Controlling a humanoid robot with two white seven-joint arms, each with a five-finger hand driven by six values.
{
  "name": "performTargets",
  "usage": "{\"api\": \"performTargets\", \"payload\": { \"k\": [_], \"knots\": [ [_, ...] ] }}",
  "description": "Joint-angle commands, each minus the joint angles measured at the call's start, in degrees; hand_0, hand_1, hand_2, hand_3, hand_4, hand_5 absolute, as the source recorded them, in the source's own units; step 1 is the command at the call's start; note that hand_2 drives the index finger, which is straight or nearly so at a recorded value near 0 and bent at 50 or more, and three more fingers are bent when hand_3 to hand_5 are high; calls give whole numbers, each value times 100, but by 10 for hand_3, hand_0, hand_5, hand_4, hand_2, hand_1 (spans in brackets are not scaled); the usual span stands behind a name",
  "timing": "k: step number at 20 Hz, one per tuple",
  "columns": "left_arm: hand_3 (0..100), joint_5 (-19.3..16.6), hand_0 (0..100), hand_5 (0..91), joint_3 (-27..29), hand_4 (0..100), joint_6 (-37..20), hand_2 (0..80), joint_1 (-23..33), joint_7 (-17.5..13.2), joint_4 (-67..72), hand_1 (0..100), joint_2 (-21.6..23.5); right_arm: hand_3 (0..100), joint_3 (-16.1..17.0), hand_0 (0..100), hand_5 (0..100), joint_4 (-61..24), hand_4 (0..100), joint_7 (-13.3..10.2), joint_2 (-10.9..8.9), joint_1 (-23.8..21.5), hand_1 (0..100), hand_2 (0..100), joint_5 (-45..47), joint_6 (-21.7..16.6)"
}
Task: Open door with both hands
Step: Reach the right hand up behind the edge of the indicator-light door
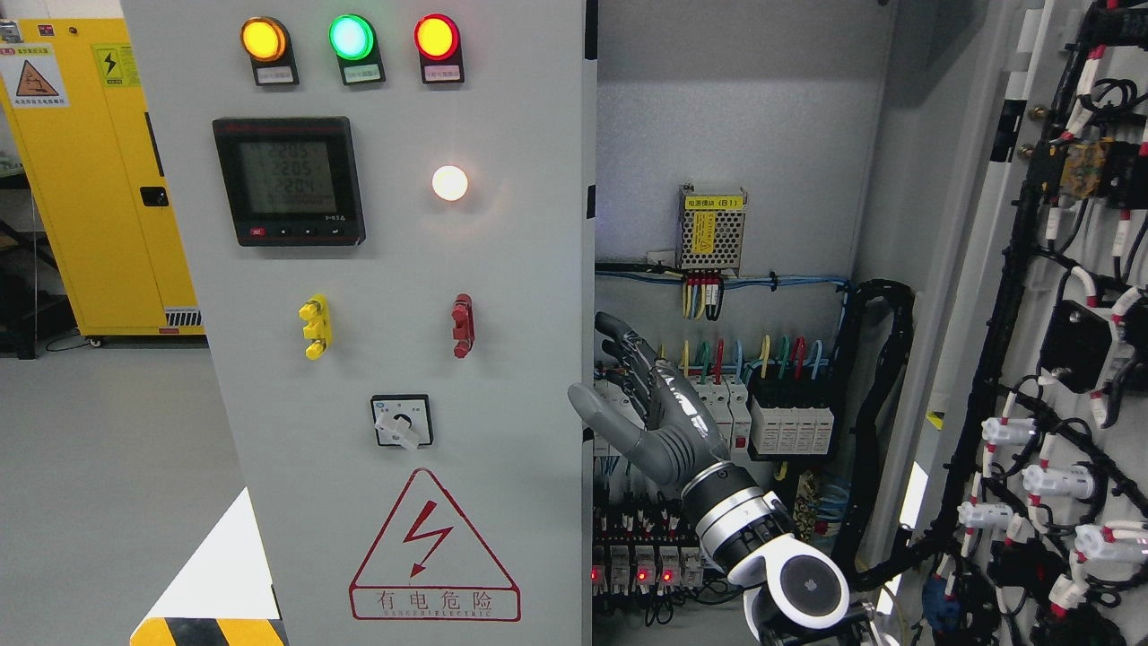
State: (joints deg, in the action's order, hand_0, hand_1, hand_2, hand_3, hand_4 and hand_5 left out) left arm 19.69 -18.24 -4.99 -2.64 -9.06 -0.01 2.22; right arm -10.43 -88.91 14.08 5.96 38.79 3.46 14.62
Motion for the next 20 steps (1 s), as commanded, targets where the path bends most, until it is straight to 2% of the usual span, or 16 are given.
{"api": "performTargets", "payload": {
  "k": [1, 5, 7, 8, 11, 13, 14, 16, 19, 20],
  "knots": [
    [0, 0, 120, 0, 5, 0, -2, 0, 0, 0, 185, 556, -2, 0, 94, 0, 0, 594, 0, 51, -165, 199, 500, 40, 513, 58],
    [0, 0, 120, 0, 5, 0, -2, 0, 0, 0, 185, 556, -2, 0, 103, 0, 0, 603, 0, 129, -288, 252, 500, 40, 718, 120],
    [0, 0, 120, 0, 5, 0, -2, 0, 0, 0, 185, 556, -2, 0, 120, 0, 0, 691, 0, 514, -367, 331, 500, 40, 779, 129],
    [0, 0, 120, 0, 5, 0, -2, 0, 0, 0, 185, 556, -2, 0, 129, 0, 0, 769, 0, 612, -376, 357, 500, 40, 849, 129],
    [0, 0, 120, 0, 5, 0, -2, 0, 0, 0, 185, 556, -2, 0, 235, 0, 0, 1016, 0, 683, -420, 524, 500, 40, 1104, 129],
    [0, 0, 120, 0, -4, 0, -2, 0, 0, 0, 185, 556, -2, 0, 235, 0, 0, 1052, 0, 710, -586, 542, 500, 40, 1323, 129],
    [0, 0, 120, 0, -4, 0, -2, 0, 0, 0, 185, 556, -2, 0, 235, 0, 0, 1078, 0, 884, -683, 542, 500, 40, 1507, 129],
    [0, 0, 120, 0, -4, 0, -11, 0, -9, 0, 185, 556, 7, 0, 235, 0, 0, 1209, 0, 1218, -710, 647, 500, 40, 1693, 129],
    [0, 0, 120, 0, -4, 0, -2, 0, -9, 0, 185, 556, -2, 0, 235, 0, 0, 1368, 0, 1316, -719, 700, 500, 40, 1711, 129],
    [0, 0, 120, 0, 5, 0, -2, 0, -9, 0, 185, 556, -2, 0, 235, 0, 0, 1394, 0, 1412, -719, 726, 500, 40, 1711, 129]
  ]
}}
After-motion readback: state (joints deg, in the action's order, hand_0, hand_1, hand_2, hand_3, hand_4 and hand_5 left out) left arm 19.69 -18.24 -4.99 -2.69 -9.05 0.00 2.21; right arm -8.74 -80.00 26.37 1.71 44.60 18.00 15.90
